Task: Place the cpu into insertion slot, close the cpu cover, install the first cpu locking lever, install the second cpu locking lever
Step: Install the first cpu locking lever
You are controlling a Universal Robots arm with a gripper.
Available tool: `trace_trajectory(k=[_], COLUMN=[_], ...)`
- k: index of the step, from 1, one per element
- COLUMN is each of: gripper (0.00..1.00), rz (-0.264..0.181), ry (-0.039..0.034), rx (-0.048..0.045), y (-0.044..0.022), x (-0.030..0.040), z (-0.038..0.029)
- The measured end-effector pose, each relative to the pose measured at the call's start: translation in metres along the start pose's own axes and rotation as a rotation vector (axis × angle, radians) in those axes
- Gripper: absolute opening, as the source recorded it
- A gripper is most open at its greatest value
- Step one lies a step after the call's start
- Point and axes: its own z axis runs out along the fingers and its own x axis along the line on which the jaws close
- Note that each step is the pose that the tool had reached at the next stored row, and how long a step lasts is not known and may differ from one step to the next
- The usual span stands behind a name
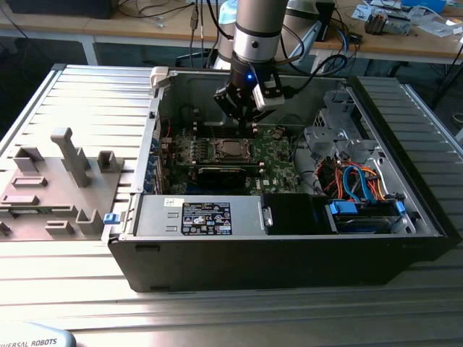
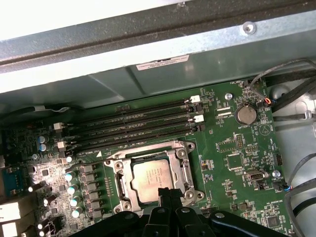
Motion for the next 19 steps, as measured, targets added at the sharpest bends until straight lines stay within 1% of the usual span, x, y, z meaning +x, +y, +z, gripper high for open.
trace_trajectory(k=[19], gripper=[0.11], rz=[-0.012], ry=[0.0001], rx=[0.0003], y=[0.0000], x=[0.0000], z=[0.0000])
